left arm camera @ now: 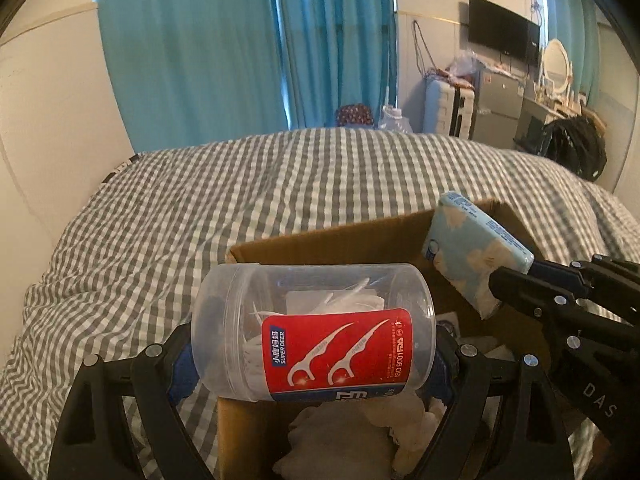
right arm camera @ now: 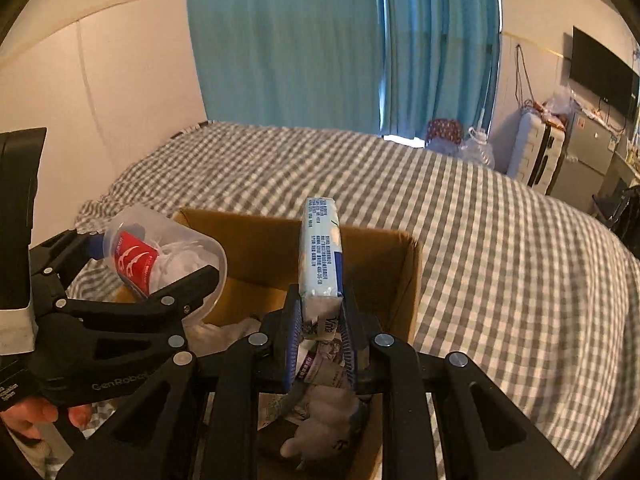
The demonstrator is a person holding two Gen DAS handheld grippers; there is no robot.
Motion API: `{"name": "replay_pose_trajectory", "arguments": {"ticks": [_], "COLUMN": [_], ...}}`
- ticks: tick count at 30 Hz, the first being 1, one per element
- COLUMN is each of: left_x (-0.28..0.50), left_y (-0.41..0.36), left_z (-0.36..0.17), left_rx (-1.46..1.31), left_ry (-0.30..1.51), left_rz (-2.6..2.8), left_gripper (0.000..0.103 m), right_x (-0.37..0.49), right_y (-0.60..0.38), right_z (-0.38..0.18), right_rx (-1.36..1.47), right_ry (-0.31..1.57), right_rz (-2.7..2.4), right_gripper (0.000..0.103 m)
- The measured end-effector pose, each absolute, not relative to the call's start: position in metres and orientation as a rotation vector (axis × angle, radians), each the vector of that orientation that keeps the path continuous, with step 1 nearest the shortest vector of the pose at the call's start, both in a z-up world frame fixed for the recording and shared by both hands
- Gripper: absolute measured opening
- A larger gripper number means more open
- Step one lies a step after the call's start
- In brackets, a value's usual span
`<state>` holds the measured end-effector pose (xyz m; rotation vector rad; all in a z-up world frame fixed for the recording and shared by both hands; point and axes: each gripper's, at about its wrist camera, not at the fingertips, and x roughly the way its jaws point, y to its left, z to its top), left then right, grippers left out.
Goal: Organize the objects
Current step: 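Carry the floss container and tissue pack with both tools over the box, then open both tools to release the floss container and tissue pack into the box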
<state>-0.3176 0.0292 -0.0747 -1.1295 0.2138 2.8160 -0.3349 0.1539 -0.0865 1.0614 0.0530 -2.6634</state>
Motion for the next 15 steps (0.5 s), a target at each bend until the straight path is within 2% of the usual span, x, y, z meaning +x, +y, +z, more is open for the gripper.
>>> {"name": "replay_pose_trajectory", "arguments": {"ticks": [8,10,11,13,15], "left_x": [-0.304,-0.293,-0.291,-0.28,-0.269], "left_y": [0.034,0.033,0.032,0.032,0.03], "left_z": [-0.061,-0.046,-0.041,-0.023,-0.005], "left_rx": [-1.109,-1.061,-1.044,-1.015,-0.983], "left_ry": [0.223,0.22,0.218,0.221,0.216], "left_rz": [2.806,2.832,2.84,2.851,2.868], "left_gripper": [0.093,0.101,0.102,0.102,0.102], "right_x": [-0.326,-0.319,-0.318,-0.31,-0.296], "right_y": [0.155,0.157,0.16,0.164,0.168], "right_z": [-0.079,-0.067,-0.06,-0.044,-0.023], "right_rx": [1.041,1.023,1.015,0.989,0.945], "right_ry": [0.047,0.05,0.047,0.03,0.024], "right_rz": [-2.678,-2.709,-2.719,-2.74,-2.77], "right_gripper": [0.02,0.028,0.032,0.051,0.053]}}
